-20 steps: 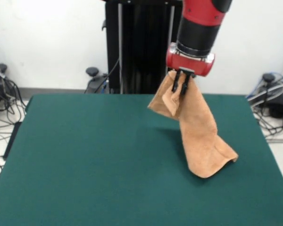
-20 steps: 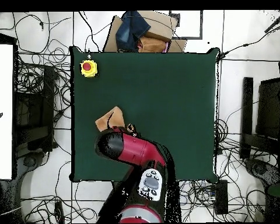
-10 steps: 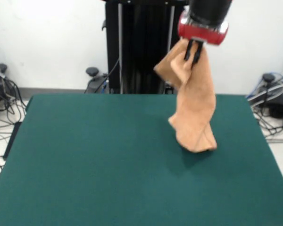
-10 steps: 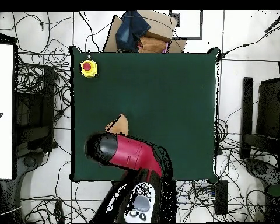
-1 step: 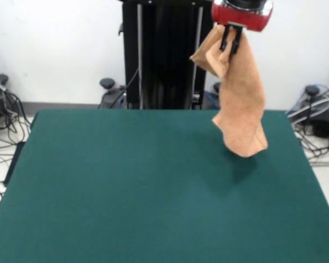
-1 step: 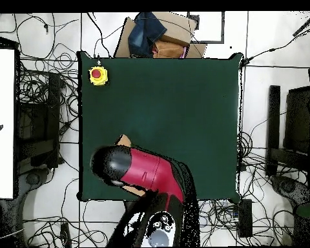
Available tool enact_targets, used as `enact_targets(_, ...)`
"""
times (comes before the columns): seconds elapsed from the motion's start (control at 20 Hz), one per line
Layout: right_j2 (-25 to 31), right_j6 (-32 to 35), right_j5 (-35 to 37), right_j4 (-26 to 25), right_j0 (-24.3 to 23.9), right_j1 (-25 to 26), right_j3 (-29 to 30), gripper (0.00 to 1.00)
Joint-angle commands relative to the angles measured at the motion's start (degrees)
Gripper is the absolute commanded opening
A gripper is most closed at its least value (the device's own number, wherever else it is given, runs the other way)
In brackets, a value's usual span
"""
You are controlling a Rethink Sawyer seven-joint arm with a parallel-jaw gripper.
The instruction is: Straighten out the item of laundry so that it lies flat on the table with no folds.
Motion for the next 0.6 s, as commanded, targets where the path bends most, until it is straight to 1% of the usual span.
enact_targets(0.05,1.59,7.15,-4.94,-3.06,-2.34,0.71,0.89,0.0)
enact_targets(0.6,2.32,5.64,-6.04,-4.77,-4.2,1.32,0.32,0.0)
